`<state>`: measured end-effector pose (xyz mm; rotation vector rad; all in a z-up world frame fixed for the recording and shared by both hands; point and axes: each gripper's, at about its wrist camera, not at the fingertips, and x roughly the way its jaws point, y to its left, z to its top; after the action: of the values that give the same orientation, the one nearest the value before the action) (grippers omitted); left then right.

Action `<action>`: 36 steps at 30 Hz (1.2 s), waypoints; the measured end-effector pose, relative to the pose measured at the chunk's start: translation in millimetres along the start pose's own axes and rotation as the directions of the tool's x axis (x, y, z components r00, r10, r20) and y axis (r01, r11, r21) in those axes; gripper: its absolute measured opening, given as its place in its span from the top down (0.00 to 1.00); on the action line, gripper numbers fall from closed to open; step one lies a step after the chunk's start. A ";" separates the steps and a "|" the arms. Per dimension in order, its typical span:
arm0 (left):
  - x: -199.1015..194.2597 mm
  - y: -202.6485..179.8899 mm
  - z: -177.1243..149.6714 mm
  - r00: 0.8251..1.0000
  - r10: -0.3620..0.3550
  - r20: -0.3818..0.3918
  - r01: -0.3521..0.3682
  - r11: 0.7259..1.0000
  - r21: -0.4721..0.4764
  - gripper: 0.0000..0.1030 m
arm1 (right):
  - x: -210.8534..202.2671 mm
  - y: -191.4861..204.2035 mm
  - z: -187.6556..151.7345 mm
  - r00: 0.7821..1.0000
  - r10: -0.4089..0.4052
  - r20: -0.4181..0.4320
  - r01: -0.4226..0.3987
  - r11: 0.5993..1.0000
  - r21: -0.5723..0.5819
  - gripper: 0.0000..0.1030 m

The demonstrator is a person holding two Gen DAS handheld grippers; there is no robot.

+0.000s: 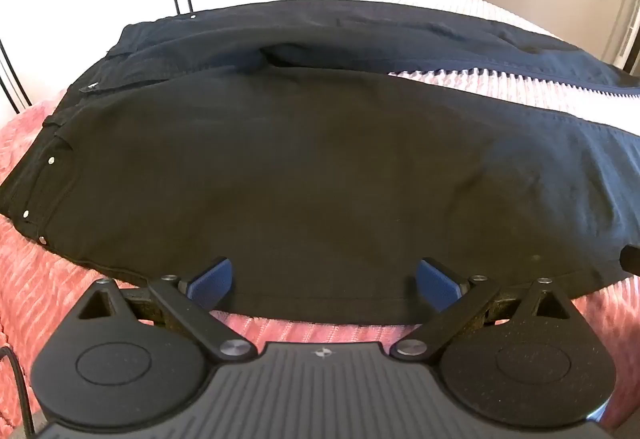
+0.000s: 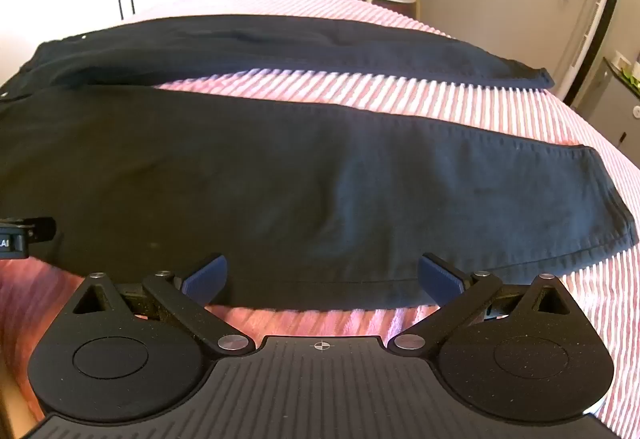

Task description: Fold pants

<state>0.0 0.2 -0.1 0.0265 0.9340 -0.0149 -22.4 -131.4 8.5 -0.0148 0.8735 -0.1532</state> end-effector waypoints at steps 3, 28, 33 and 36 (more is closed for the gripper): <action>0.2 1.2 -0.5 1.000 -0.003 -0.001 0.003 1.000 -0.002 0.04 | 0.0 -0.2 0.1 1.000 -0.001 0.000 0.001 1.000 0.001 0.00; 10.1 2.9 -4.7 1.000 0.002 -0.031 -0.003 1.000 -0.018 0.04 | 1.1 -0.9 0.3 1.000 0.007 -0.001 -0.007 1.000 0.007 0.00; 10.1 2.9 -4.6 0.999 0.006 -0.033 -0.006 1.000 -0.010 0.04 | 2.3 -2.2 0.3 1.000 0.010 -0.001 -0.010 1.000 0.012 0.00; 12.1 2.8 -3.6 0.999 0.011 -0.042 -0.011 1.000 -0.013 0.04 | 1.4 -2.5 0.1 1.000 0.012 -0.002 -0.012 1.000 0.014 0.00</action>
<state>4.3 3.0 -11.9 0.0193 0.9758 0.0023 -21.7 -134.1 7.7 0.0038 0.8740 -0.1487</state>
